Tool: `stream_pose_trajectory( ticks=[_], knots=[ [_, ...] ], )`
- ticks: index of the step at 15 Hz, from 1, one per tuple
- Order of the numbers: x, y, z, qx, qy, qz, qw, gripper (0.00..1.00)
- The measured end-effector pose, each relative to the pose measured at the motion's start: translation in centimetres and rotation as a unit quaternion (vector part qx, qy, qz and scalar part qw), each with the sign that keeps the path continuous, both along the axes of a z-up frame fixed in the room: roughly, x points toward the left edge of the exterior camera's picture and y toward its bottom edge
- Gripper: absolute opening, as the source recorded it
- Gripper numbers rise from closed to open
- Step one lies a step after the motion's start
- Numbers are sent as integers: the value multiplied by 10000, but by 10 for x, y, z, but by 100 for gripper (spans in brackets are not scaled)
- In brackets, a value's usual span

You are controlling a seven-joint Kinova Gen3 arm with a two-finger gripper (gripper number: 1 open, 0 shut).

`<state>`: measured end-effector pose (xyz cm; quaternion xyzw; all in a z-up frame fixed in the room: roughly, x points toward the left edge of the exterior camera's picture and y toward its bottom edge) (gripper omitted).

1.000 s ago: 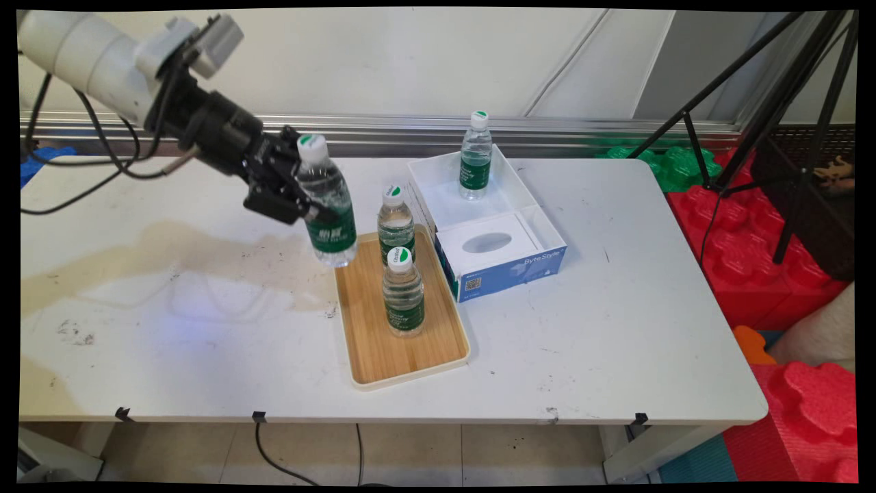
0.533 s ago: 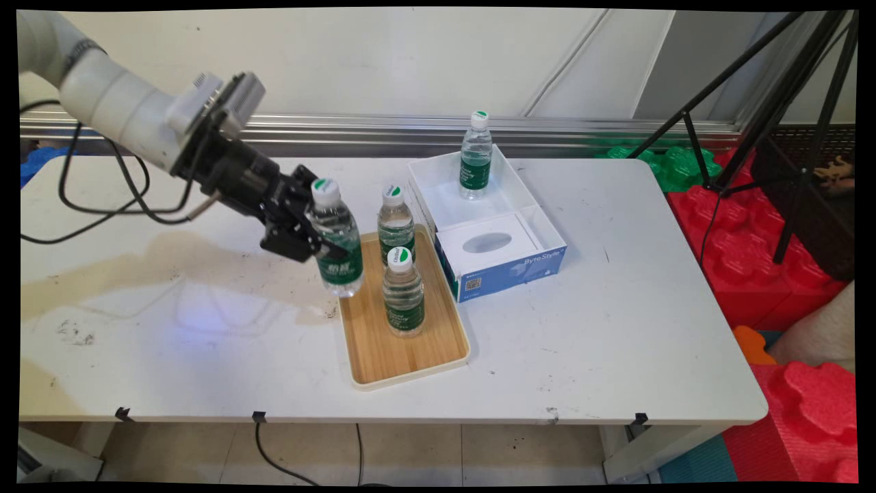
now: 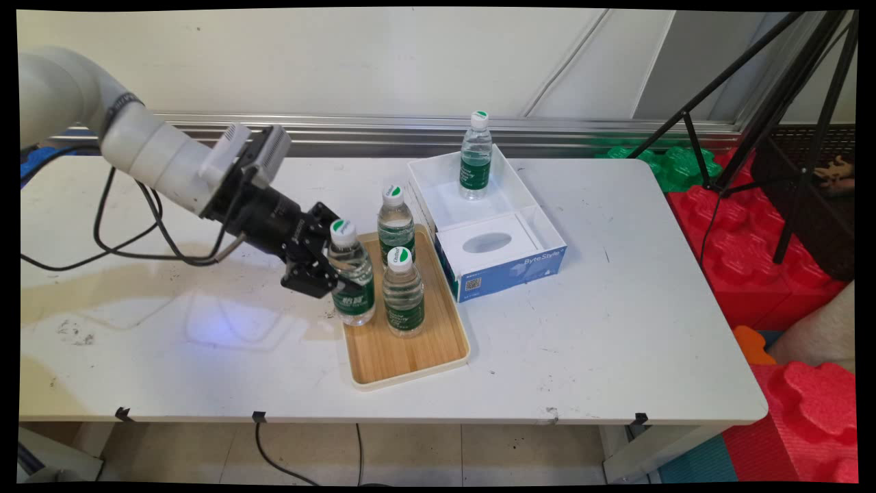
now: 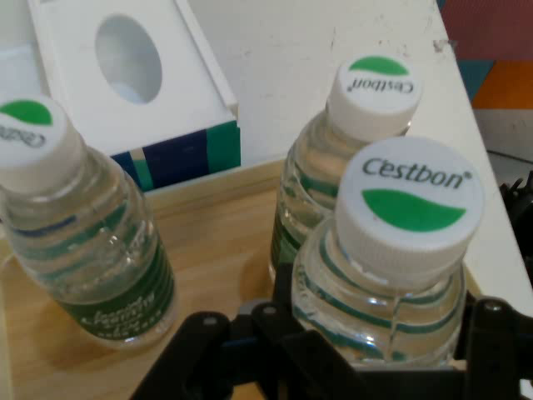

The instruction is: Place the picked object on the tray

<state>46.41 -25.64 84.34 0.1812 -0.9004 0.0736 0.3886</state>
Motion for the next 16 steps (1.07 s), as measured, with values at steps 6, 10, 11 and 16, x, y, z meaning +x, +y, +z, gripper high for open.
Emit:
stream_pose_trajectory(
  ticks=[6,10,11,16],
  knots=[
    [-8,1,-24,23,-55,-15,10000,0],
    [-11,0,-36,21,-86,-40,10000,0],
    [-12,0,-38,17,-91,-47,9999,0],
    [-11,1,-46,16,-95,-94,9999,100]
  ],
)
